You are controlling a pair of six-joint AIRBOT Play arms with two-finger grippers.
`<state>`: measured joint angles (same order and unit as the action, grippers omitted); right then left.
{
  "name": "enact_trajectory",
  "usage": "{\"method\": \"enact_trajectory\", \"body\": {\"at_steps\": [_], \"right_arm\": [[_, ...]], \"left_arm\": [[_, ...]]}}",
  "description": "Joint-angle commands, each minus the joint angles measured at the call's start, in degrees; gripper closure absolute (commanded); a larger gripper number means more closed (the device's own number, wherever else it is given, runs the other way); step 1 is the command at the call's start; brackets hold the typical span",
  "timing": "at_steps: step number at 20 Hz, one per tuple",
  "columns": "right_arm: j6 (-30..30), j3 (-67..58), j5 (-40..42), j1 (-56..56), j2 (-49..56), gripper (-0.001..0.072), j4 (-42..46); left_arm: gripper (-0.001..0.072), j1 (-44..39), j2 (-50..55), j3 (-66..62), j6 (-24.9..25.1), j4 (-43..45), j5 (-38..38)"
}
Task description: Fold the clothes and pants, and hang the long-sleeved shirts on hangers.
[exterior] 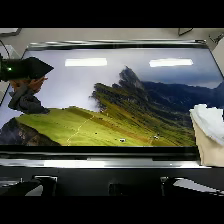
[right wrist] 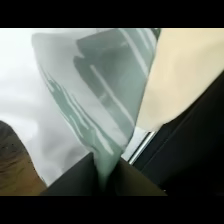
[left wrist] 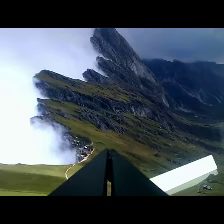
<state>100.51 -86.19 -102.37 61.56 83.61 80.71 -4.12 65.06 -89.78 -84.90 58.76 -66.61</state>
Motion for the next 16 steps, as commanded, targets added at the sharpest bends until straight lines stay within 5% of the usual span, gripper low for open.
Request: {"method": "enact_trajectory", "body": {"at_steps": [1,6,7,8,9,10,13,16], "right_arm": [[-0.87,12.22,5.60,0.02,-1.31,0.0677,7.21],[-2.01,18.38,10.78,0.02,-1.29,0.0674,9.20],[-1.99,18.36,11.21,0.02,-1.31,0.0614,9.18],[-2.01,18.29,11.45,0.02,-1.36,0.0436,9.14],[-3.63,17.99,11.37,0.02,-1.53,0.0124,8.85],[-6.25,16.65,10.54,0.02,-1.92,0.0013,8.26],[-8.57,3.19,13.27,-0.13,-3.02,0.0011,2.56],[-14.05,-18.88,25.14,-5.46,-3.13,0.0011,-9.33]], "left_arm": [[0.0680,-0.02,-0.04,-0.02,0.00,-0.96,0.02],[0.0680,-0.02,-0.04,-0.02,0.00,-1.81,0.11],[0.0680,-0.02,-0.04,-0.02,0.00,-1.81,0.11],[0.0680,-0.02,-0.04,-0.02,0.00,-1.79,0.11],[0.0680,-0.02,-0.04,-0.02,0.00,-1.79,0.15],[0.0680,-0.02,-0.04,-0.02,0.00,-1.79,0.20],[0.0680,-0.02,-0.09,-2.27,0.04,-1.77,3.41],[0.0682,-0.07,0.15,-8.98,3.52,-0.46,15.85]]}}
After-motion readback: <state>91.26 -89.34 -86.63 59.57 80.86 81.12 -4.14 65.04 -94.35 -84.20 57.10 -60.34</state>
